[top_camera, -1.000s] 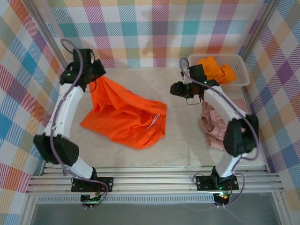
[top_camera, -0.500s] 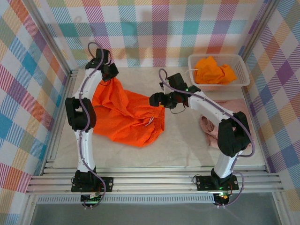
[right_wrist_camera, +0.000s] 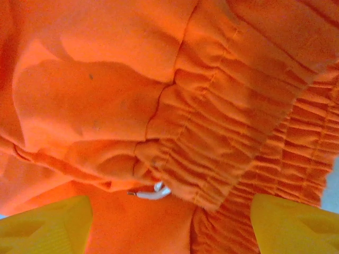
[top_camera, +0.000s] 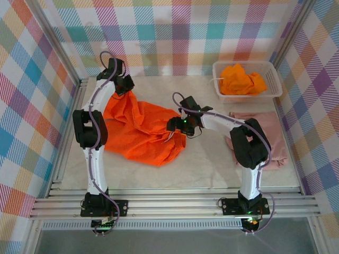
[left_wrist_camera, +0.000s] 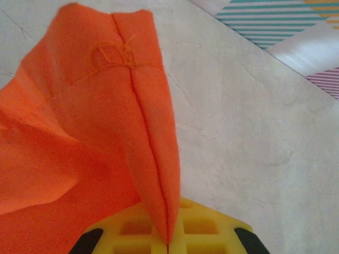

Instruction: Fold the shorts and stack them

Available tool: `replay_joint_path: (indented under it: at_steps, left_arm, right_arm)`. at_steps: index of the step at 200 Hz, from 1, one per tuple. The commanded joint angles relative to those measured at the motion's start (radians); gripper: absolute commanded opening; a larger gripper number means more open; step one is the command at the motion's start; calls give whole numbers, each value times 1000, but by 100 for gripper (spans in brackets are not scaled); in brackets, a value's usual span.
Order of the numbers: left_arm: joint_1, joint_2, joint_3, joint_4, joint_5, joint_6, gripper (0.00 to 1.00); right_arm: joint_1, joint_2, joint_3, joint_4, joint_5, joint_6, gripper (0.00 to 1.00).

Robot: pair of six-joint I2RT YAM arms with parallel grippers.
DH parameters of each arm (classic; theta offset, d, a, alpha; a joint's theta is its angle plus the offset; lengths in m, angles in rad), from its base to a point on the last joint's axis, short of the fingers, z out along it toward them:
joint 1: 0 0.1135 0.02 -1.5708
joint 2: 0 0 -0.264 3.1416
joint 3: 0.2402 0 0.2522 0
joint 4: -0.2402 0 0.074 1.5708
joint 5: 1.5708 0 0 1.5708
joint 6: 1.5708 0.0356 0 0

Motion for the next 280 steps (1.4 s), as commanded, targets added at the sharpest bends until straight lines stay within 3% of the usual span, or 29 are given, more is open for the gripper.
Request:
replay_joint_path:
  at_steps: [1, 49, 105, 142, 167, 209, 231, 253, 280]
  left_arm:
    - [8, -67, -9, 30, 15, 4, 2]
    - [9, -71, -15, 33, 18, 17, 2]
    - [16, -38, 47, 24, 29, 20, 2]
    - [25, 28, 146, 1, 39, 11, 2]
    - [45, 74, 224, -16, 56, -14, 2]
    - [84, 143, 324, 22, 100, -81, 7]
    - [101, 217, 435, -19, 120, -106, 10]
    - [112, 247, 482, -57, 153, -102, 9]
    - [116, 259, 478, -56, 151, -102, 10]
  right_arm:
    - [1, 23, 6, 100, -50, 92, 76]
    - [-16, 24, 13, 213, -57, 173, 69]
    - [-146, 95, 27, 619, -215, 526, 69]
    - [-225, 210, 132, 744, -160, 697, 70]
    - [-273, 244, 197, 736, -95, 745, 72]
    - [-304, 277, 306, 622, 34, 723, 73]
    - [-304, 267, 303, 658, 21, 712, 73]
    - [-265, 214, 358, 494, -13, 477, 73]
    - [-175, 118, 369, 241, 107, 129, 73]
